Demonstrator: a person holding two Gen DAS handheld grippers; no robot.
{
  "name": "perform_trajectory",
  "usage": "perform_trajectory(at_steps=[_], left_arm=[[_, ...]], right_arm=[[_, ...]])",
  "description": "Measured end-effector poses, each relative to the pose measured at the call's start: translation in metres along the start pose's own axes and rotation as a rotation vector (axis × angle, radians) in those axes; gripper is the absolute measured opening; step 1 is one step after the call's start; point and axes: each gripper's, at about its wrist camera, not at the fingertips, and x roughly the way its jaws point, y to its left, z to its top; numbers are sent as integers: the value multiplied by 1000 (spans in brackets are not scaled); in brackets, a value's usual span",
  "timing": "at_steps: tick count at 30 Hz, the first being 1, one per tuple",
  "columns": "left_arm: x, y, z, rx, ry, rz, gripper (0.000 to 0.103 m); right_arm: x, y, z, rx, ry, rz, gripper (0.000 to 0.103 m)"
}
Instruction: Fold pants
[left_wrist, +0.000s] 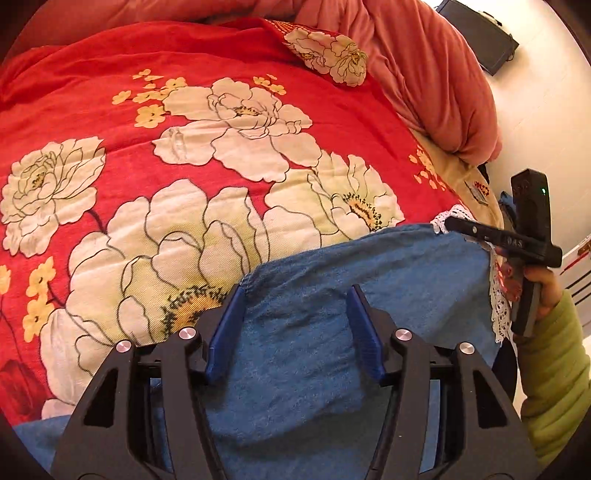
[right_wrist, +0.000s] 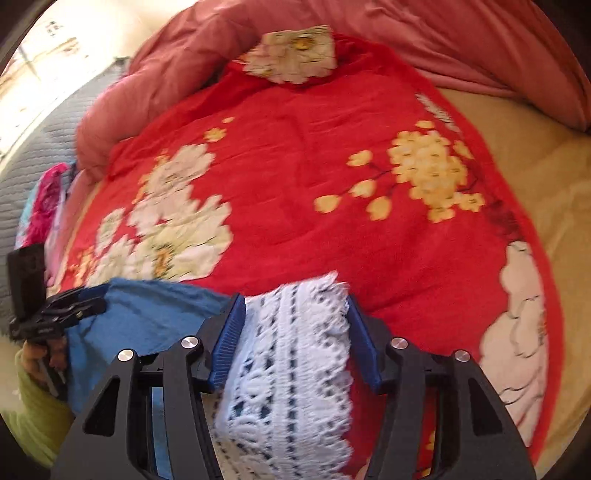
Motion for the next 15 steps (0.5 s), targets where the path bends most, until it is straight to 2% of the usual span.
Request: perform_trajectory(at_steps=[1, 3, 6, 7, 12, 14, 15], left_arm=[[1, 1, 0, -5, -3, -4, 48], [2, 0, 2, -19, -17, -21, 42], [3, 1, 2, -36, -23, -38, 9], [2, 1, 3, -36, -30, -44, 4], [-18, 1, 9, -35, -107, -57, 3], [-28, 0, 11, -24, -159, -26, 2], [-30, 1, 12, -18, -179, 14, 2]], right_arm=[[1, 1, -2, -7, 0, 9, 36], [-1, 2, -8, -11, -15, 39, 27], [-12, 3, -14, -14, -76, 72, 20], [-16, 5, -15, -18, -97, 78, 20], [-46, 13, -10, -36, -272, 130, 20], [-49, 13, -3, -43, -313, 127, 20], [-46, 13, 1, -41, -313, 110, 20]])
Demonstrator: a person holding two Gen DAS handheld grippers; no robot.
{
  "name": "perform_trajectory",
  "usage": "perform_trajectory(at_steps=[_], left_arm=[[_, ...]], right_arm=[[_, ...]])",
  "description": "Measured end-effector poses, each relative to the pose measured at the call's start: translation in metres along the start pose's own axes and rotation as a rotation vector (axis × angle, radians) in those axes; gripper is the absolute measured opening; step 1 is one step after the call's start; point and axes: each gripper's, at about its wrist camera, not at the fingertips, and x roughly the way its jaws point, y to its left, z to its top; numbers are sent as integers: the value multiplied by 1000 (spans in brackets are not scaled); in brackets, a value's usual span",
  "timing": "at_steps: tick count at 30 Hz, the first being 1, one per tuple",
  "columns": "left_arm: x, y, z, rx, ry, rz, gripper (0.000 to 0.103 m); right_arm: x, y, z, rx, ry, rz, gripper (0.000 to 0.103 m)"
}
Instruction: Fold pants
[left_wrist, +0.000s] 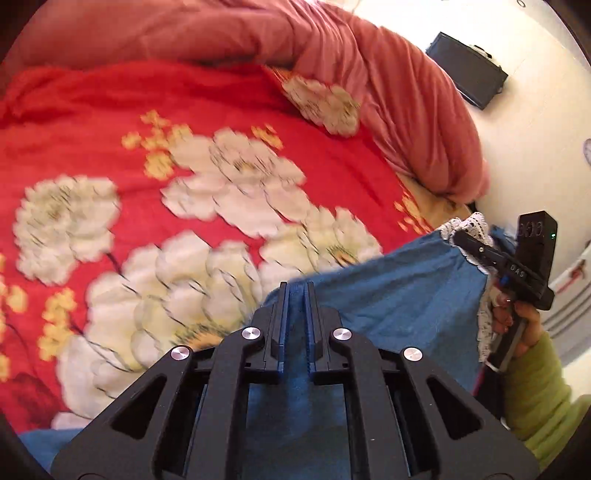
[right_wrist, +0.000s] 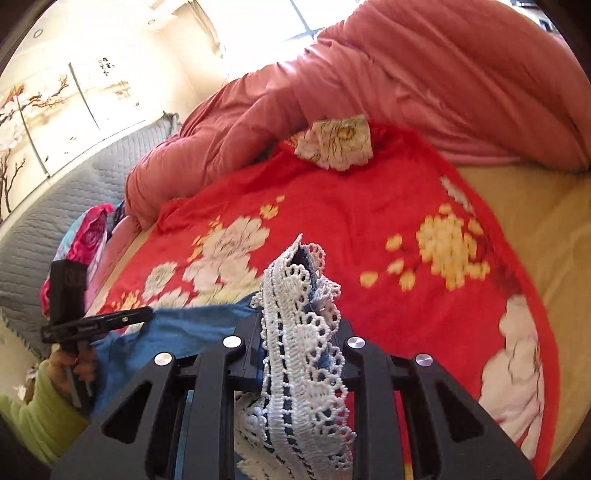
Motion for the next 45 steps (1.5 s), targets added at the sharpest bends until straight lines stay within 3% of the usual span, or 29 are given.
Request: perform_trajectory(at_steps=[2, 6, 9, 12, 15, 17, 18, 19, 20, 21, 23, 27, 29, 32, 35, 37, 38, 41, 43, 45], left_arm=[[1, 3, 1, 13, -11, 71, 2], [13, 13, -2, -13, 52, 87, 2], [9, 7, -1, 11, 47, 86, 2], [4, -2, -1, 41, 43, 88, 2], [8, -11, -3, 76, 54, 89, 8], [17, -12, -7, 97, 80, 122, 19], [21, -11, -8, 97, 94, 126, 19], [25, -10, -10, 95, 109, 123, 19], [27, -9, -11, 91, 114, 121, 19], [29, -8, -12, 91, 116, 121, 19], [27, -7, -13, 84, 110, 122, 4], [17, -6, -9, 77, 69, 137, 1], [14, -6, -9, 83, 55, 160, 1], [18, -4, -10, 78, 63, 176, 2], [26, -1, -12, 72, 89, 182, 5], [26, 0, -12, 71, 94, 181, 5], [26, 0, -12, 70, 93, 179, 6], [20, 2, -10, 56, 92, 180, 12], [13, -1, -7, 56, 79, 187, 26], [3, -5, -3, 65, 53, 199, 30]], right_arm=[[17, -3, 1, 3, 42, -52, 22], [47, -16, -8, 28, 186, -200, 38], [30, -22, -5, 67, 139, -189, 51], [6, -27, 7, 71, 73, -183, 51], [8, -24, 20, 29, 95, -184, 50], [19, -19, 23, -25, 140, -189, 48], [27, -16, 22, -57, 173, -199, 40], [35, -13, 20, -86, 207, -210, 19], [46, -9, 18, -124, 248, -212, 15], [48, -7, 14, -146, 256, -222, 14], [44, -4, 12, -159, 233, -228, 12], [18, -10, 22, -58, 74, -162, 10], [28, -12, 23, -65, 89, -181, 10], [56, -15, 15, -100, 186, -256, 11], [64, -16, 9, -118, 210, -295, 16], [60, -17, 10, -115, 195, -318, 33], [53, -17, 10, -100, 182, -322, 36], [22, -17, 5, -32, 113, -273, 50], [-4, -13, -5, 7, 73, -245, 52], [-32, -11, -25, 46, 57, -223, 54]])
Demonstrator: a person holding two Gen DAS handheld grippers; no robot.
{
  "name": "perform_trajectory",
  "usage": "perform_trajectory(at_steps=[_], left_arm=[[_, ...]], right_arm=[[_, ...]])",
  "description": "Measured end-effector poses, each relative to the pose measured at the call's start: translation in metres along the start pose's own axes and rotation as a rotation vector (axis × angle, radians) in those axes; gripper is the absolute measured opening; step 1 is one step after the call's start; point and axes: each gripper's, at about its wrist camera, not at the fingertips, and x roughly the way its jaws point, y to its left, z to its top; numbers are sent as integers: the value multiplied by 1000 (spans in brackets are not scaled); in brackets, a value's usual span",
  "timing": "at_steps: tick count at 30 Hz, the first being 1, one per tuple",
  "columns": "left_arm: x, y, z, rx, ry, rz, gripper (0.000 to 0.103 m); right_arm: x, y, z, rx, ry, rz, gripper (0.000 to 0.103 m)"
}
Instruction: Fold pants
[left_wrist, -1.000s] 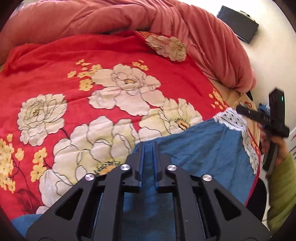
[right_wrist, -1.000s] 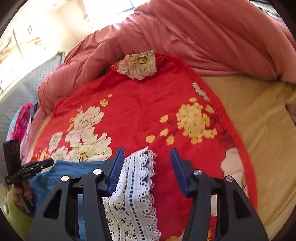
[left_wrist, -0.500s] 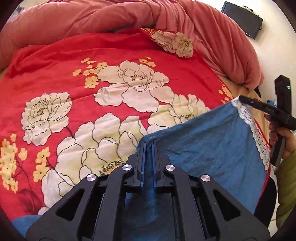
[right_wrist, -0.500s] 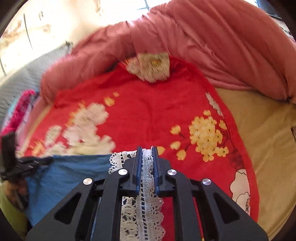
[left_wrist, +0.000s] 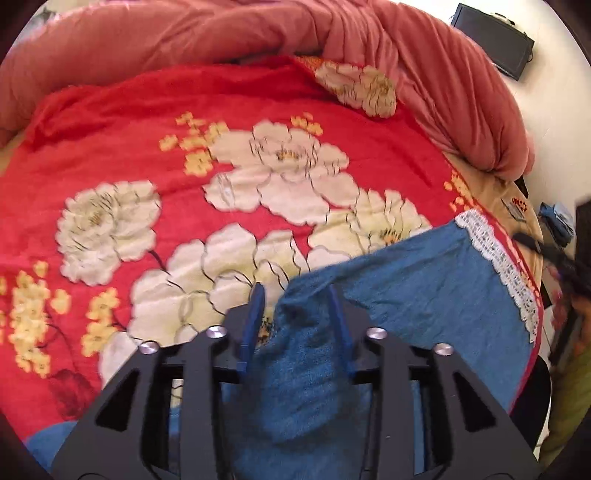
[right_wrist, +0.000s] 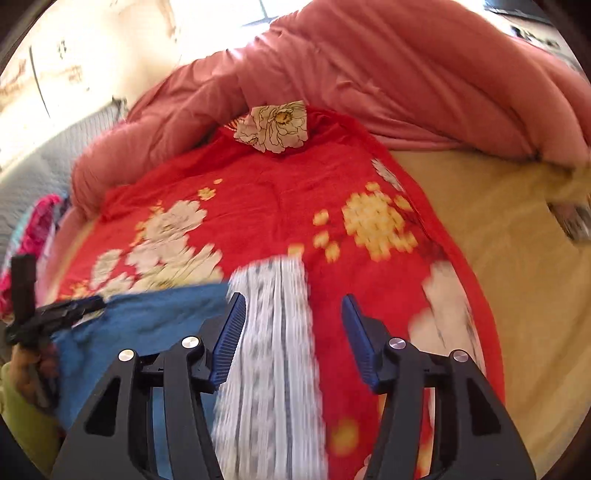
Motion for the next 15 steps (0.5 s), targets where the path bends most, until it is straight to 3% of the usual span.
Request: perform_trajectory(at_steps=[7, 12, 14, 15], left_arm=[[-36, -23, -23, 42, -42, 9, 45], [-56, -31, -68, 44, -41, 44, 47], [-72, -22, -87, 12, -71, 106, 48], [-78, -18, -93, 0, -83, 151, 50]], right_arm=[[-52, -16, -73, 140, 41, 44, 54], [-54, -14, -79, 142, 48, 42, 54], [-52, -15, -77, 144, 39, 49, 54], [-50, -15, -76, 141, 38, 35, 46]])
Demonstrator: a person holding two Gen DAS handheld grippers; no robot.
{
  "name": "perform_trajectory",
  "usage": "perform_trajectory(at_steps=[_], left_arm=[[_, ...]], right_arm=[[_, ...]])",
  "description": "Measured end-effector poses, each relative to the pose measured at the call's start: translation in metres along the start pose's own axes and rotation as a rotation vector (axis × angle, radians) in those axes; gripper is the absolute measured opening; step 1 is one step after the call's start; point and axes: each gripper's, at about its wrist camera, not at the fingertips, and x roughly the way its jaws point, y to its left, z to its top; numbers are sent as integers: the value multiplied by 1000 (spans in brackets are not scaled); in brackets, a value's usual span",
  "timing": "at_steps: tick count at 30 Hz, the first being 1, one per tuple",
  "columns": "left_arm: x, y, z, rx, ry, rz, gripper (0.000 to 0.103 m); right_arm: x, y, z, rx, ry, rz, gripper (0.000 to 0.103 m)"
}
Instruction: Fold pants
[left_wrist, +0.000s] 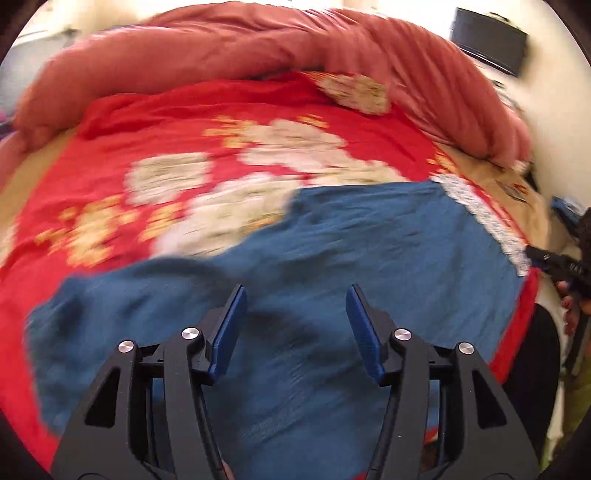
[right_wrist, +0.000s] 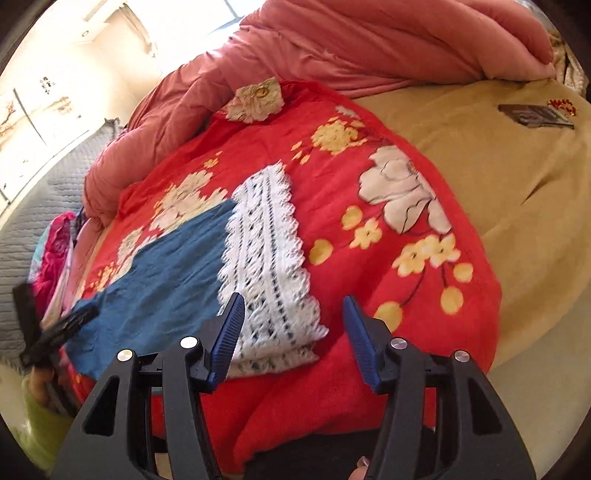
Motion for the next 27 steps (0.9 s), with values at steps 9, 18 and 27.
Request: perform_trajectory(at_steps=[9, 18, 27], left_arm=[[-18, 60, -27, -105, 27, 101, 49], [-41, 58, -32, -111, -24, 110, 53], [-41, 61, -41, -89, 0, 176, 60]], right_arm=[[-6, 19, -9, -117, 37, -41, 12], [-12, -9, -15, 9, 31, 23, 35], [17, -3, -5, -49, 127, 103, 31]])
